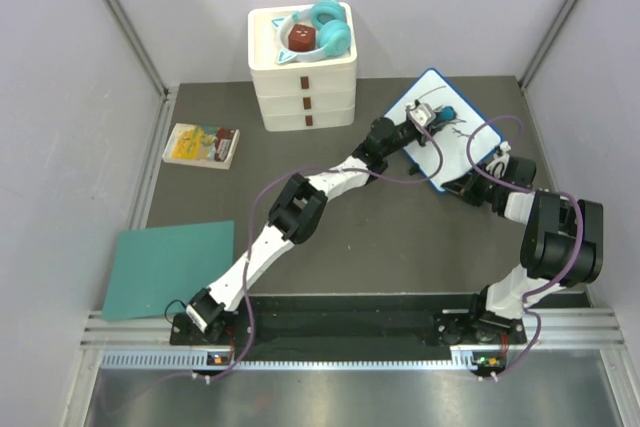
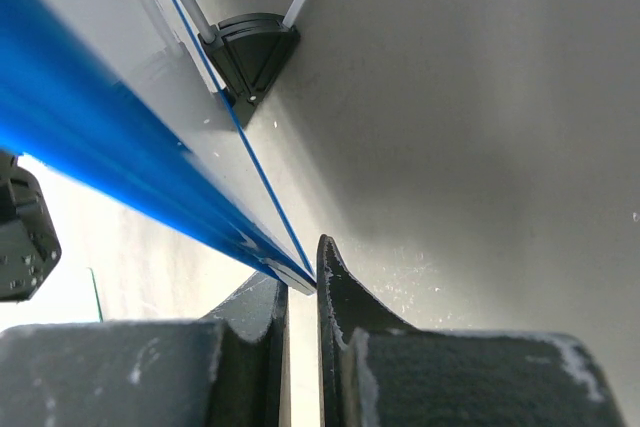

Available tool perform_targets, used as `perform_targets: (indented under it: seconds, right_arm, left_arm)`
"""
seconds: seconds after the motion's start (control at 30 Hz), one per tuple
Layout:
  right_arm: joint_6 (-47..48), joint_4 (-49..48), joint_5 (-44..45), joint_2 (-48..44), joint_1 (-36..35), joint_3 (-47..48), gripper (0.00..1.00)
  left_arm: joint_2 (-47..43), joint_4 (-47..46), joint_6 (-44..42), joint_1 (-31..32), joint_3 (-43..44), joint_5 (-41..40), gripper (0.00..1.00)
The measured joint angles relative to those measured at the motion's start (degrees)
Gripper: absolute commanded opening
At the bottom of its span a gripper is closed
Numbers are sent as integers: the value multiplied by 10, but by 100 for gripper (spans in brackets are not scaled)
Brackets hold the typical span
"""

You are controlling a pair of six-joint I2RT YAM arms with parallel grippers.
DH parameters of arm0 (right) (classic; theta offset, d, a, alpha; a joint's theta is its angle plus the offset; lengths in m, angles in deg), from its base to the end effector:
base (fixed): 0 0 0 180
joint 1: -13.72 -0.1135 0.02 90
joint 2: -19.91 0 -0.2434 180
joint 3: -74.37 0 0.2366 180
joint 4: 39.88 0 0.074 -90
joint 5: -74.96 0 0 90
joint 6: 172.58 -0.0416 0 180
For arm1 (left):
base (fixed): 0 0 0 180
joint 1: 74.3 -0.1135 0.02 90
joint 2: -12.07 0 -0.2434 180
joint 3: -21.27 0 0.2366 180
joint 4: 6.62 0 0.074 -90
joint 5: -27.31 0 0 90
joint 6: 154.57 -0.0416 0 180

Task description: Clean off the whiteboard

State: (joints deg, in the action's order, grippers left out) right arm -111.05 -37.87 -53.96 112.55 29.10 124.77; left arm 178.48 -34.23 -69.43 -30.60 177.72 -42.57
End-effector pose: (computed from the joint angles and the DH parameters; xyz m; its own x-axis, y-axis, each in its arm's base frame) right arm 0.2794 -0.0497 0.1234 -0.6999 0.5772 -0.4207 0.1207 0.6761 0.7268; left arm 0.4220 -0.4231 0.1641 0.2935 -0.1704 -0.9407 0.8639 0.4685 0.1847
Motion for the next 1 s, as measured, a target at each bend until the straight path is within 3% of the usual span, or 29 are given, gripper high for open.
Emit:
perform_targets:
  seconds: [0.23,0.47,0.73,0.93,1.0]
  right_arm:
    - [0,0,0,0,0,0,0]
    - [0,0,-1,0,0,0,0]
    - [0,0,-1,0,0,0,0]
    - [0,-2,-2,0,0,0,0]
    - [0,-2,-2,0,0,0,0]
  left_arm:
    - [0,-30,-5,52,0,33,5]
    - [0,-64,-11,86,0,6,5]
    - [1,-106,14,44,0,-110,4]
    - [9,-140,49,2,-15,-128,3]
    - [-1,-173,55,-5,-63,-130,2]
